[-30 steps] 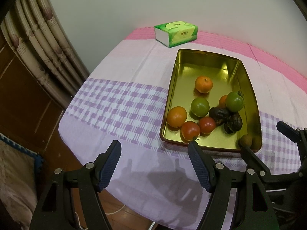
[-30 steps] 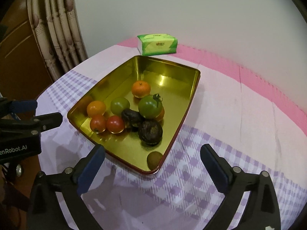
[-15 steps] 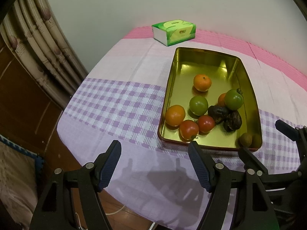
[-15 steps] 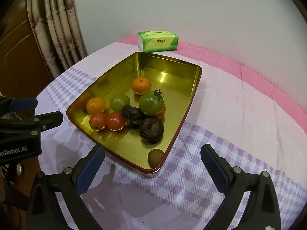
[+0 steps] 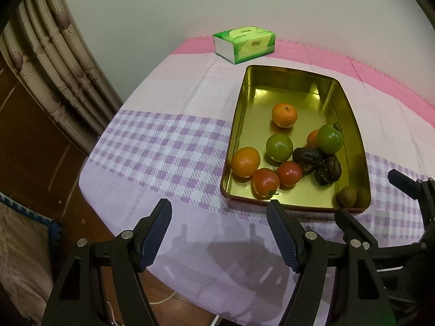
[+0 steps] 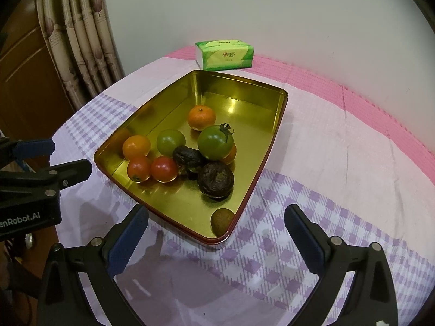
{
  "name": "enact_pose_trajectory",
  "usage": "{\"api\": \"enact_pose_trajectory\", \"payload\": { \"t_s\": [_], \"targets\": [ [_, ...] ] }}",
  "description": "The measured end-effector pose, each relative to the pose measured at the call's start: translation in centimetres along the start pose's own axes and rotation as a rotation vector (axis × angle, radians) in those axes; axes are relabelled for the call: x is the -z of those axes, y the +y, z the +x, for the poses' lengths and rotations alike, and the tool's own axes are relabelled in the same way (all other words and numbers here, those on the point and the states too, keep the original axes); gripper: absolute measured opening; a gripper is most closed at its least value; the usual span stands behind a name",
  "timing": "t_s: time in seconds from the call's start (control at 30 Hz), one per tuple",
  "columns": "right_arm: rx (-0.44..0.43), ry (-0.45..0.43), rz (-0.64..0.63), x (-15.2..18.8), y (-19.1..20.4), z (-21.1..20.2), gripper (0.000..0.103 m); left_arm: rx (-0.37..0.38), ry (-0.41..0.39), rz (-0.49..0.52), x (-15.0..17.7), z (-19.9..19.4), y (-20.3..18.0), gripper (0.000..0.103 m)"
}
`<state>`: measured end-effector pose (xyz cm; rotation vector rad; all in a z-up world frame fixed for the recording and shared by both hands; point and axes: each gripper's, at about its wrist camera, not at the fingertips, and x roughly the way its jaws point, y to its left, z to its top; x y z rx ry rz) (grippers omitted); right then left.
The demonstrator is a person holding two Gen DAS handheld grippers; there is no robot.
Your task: Organize fruits
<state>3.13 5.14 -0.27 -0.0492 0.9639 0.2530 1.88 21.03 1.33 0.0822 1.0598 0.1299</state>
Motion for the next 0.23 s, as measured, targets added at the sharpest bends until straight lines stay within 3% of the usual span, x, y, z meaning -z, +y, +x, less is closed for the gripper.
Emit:
{"api": "enact_pose_trajectory", "payload": {
  "t_s": [0.23],
  "targets": [
    [-0.003, 0.000, 0.000, -0.03, -0.05, -0.04, 0.099, 0.028, -0.002, 0.007, 0.03, -0.10, 0.00, 0.075]
  ]
}}
